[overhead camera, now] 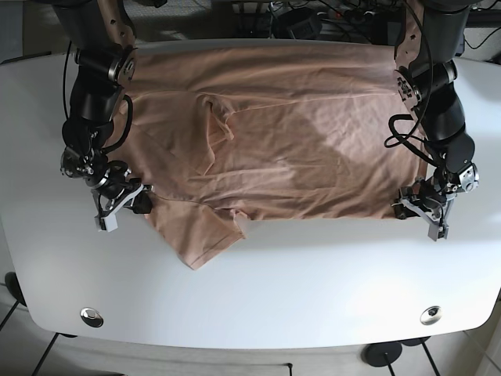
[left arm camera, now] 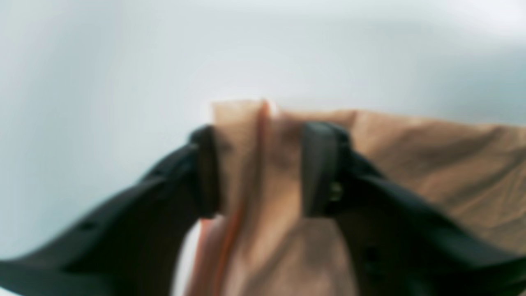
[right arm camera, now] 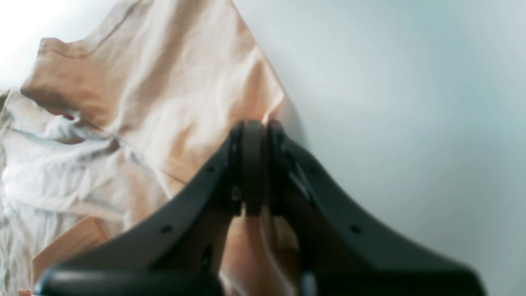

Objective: Fold the T-shirt properly
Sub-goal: 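Grasp the shirt's hem corners with both grippers, then fold the hem over toward the collar with both grippers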

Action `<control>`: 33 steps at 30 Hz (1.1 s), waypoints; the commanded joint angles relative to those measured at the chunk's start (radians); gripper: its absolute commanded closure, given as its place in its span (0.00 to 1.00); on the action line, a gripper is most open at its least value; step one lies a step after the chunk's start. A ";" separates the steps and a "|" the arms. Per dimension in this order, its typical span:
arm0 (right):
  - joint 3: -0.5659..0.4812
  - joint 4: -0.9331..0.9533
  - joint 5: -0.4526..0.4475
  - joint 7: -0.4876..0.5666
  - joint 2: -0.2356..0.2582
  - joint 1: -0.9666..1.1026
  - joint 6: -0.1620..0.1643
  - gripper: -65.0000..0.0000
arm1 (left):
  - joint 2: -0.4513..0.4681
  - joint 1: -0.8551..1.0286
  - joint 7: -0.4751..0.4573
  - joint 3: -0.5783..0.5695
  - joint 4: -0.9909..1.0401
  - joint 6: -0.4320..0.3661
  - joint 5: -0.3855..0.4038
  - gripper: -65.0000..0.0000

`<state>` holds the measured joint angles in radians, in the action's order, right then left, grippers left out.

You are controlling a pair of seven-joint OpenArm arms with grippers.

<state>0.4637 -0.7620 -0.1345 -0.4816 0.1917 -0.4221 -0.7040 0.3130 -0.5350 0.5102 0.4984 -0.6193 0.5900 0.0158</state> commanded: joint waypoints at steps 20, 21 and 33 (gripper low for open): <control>0.007 -0.752 0.026 -0.332 0.004 0.203 0.006 0.97 | -0.081 0.339 0.244 0.007 -0.876 0.107 -0.012 1.00; 0.007 -0.798 0.026 -0.355 0.004 0.226 0.006 0.97 | -0.093 0.362 0.253 0.007 -0.916 0.107 -0.012 1.00; 0.106 -1.177 0.025 -0.513 -0.077 0.544 0.006 0.97 | -0.128 0.611 0.336 0.009 -1.212 0.108 -0.012 1.00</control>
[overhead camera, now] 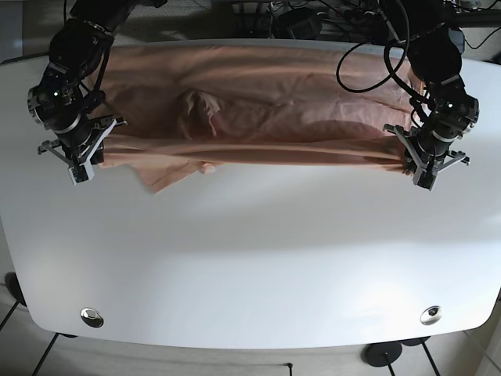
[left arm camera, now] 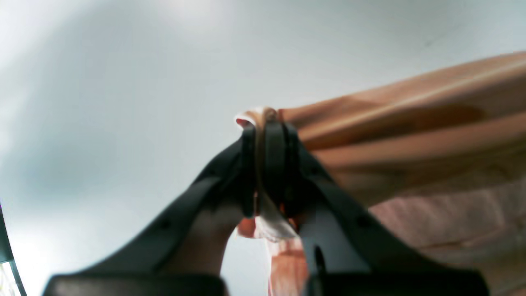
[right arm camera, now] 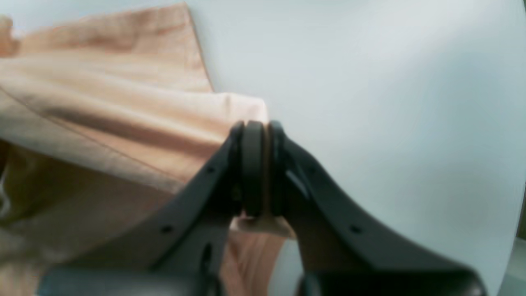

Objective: Fold the T-shirt properly
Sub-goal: 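Fold the hem over toward the collar with both grippers, then regrasp the folded strip's ends with both grippers and straighten it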

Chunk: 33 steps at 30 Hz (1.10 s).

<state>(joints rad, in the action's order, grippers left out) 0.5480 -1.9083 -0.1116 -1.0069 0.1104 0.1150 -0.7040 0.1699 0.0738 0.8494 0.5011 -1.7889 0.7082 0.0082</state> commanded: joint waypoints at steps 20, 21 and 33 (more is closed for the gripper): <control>0.162 -0.047 0.002 0.009 -0.039 0.214 0.006 0.63 | -0.013 0.206 0.009 0.123 -0.070 -0.010 -0.015 0.59; 0.182 -0.050 -0.007 0.009 -0.041 0.214 0.006 0.53 | -0.013 0.206 0.009 0.123 -0.076 -0.010 -0.015 0.50; -0.032 0.049 -0.300 -0.071 -0.011 0.004 0.006 0.23 | -0.019 0.183 0.008 0.035 -0.087 -0.010 -0.014 0.51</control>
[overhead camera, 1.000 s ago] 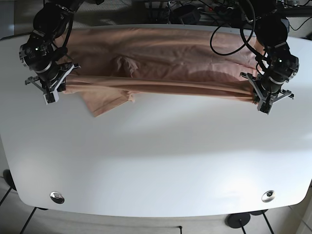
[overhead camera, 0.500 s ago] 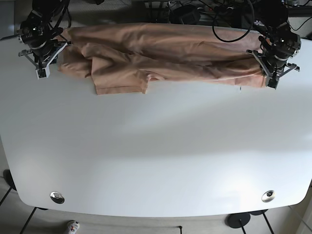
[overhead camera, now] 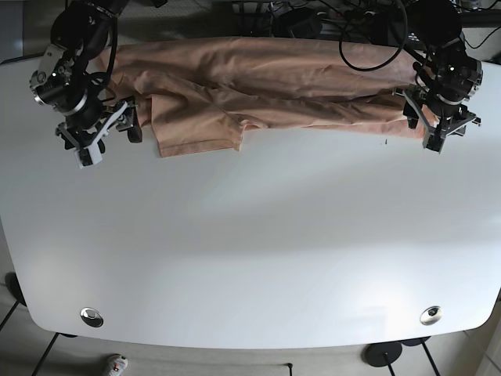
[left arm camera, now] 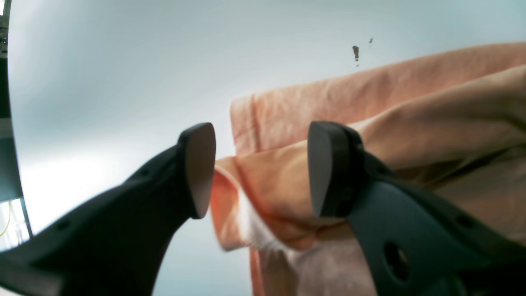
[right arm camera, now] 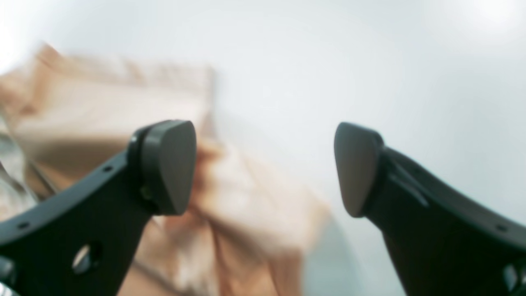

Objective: Fold the T-shirt properly
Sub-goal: 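Regrasp the folded strip's ends with both grippers and straighten it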

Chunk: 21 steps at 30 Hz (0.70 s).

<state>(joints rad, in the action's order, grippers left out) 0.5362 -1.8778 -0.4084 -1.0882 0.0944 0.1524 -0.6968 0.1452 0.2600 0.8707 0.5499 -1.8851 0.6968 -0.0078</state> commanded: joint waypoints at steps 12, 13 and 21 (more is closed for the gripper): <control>-0.271 0.360 0.019 0.061 -0.023 -0.118 -0.001 0.23 | 0.012 0.048 -0.020 -0.014 0.111 0.001 0.006 0.67; -0.273 0.360 0.026 0.061 -0.035 -0.118 -0.001 0.23 | 0.012 0.048 -0.020 -0.014 0.111 0.001 0.007 0.67; -0.271 0.352 0.018 0.061 -0.057 -0.122 -0.001 0.99 | 0.009 0.042 -0.020 -0.015 0.114 0.001 0.007 0.68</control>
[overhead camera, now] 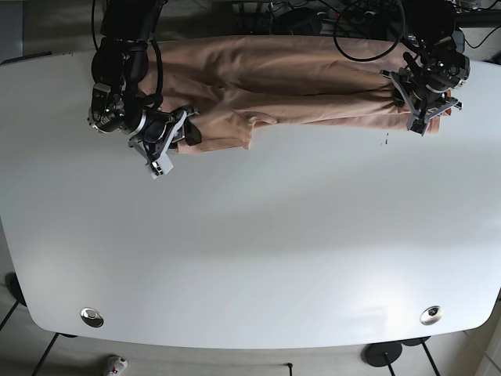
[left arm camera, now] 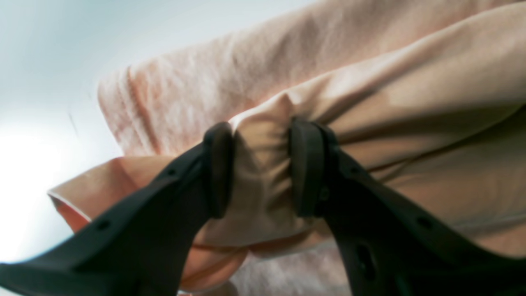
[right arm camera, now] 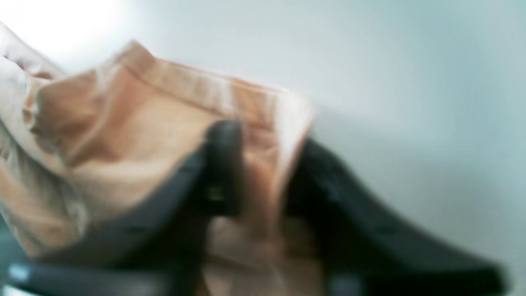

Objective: Fold the T-shirt properly
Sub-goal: 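Regrasp the folded strip's ends with both grippers and straighten it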

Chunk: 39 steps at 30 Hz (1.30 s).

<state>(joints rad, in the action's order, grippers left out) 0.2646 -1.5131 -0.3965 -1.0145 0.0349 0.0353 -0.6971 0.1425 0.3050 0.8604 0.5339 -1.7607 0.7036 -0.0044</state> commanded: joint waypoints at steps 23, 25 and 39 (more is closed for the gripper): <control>0.305 -0.404 -0.468 -0.235 0.127 0.360 -0.001 0.97 | 0.016 -0.033 -0.088 -0.002 0.143 -0.005 -0.001 0.68; 0.304 -0.404 -0.365 -0.235 0.124 0.360 -0.001 0.96 | 0.018 -0.033 -0.088 -0.002 0.143 -0.005 -0.001 0.68; 0.345 -0.461 -0.537 -0.178 0.122 0.378 -0.001 0.16 | -0.007 -0.031 -0.083 -0.005 -0.156 -0.005 0.007 0.67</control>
<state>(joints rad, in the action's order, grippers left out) 0.6010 -1.9556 -0.9058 -1.2083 0.1474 0.4164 -0.6960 0.1265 0.2771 0.7887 0.5270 -1.8973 0.7036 -0.0032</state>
